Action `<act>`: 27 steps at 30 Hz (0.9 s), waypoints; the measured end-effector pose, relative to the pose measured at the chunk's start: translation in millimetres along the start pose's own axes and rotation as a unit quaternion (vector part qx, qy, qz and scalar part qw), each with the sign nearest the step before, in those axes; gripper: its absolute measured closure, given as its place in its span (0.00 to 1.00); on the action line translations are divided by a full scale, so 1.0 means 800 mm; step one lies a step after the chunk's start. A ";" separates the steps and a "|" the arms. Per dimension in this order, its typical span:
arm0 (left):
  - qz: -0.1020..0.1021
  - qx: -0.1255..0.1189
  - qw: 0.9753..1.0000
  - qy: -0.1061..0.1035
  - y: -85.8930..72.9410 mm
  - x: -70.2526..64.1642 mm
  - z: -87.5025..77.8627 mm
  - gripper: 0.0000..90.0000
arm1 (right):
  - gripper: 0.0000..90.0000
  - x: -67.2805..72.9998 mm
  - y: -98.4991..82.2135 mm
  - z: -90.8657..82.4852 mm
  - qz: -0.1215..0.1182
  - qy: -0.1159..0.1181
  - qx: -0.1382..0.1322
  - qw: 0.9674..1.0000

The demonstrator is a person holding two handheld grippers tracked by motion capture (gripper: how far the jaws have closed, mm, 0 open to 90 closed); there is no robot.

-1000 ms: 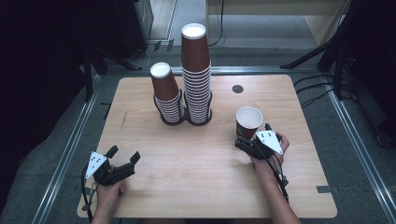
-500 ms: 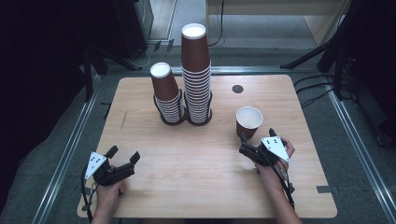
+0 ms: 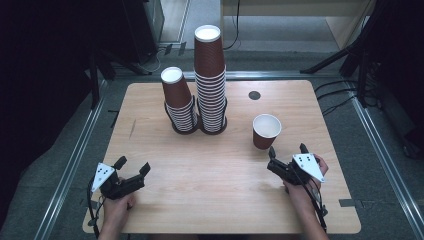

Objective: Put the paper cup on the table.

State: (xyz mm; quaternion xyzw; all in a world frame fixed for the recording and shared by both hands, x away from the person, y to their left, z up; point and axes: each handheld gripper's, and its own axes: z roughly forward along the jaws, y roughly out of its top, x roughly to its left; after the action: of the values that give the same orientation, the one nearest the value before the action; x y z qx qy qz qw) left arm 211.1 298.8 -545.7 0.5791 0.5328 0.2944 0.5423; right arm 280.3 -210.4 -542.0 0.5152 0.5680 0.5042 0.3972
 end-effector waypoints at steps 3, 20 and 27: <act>0.001 0.000 1.000 0.000 0.000 0.000 0.000 0.00 | 0.00 -0.008 0.000 -0.005 0.001 -0.005 -0.002 1.000; 0.004 0.002 1.000 0.001 0.000 -0.002 0.000 0.00 | 0.00 -0.046 0.007 -0.038 0.006 -0.032 -0.015 0.999; 0.005 0.003 1.000 0.002 0.000 -0.002 0.000 0.00 | 0.00 -0.064 0.007 -0.052 0.009 -0.032 -0.015 0.999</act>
State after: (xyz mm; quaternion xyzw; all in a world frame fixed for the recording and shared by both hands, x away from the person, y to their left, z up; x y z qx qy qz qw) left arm 211.0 297.2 -545.8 0.5826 0.5318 0.2968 0.5383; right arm 248.4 -267.7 -532.7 0.5300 0.5424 0.4996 0.4186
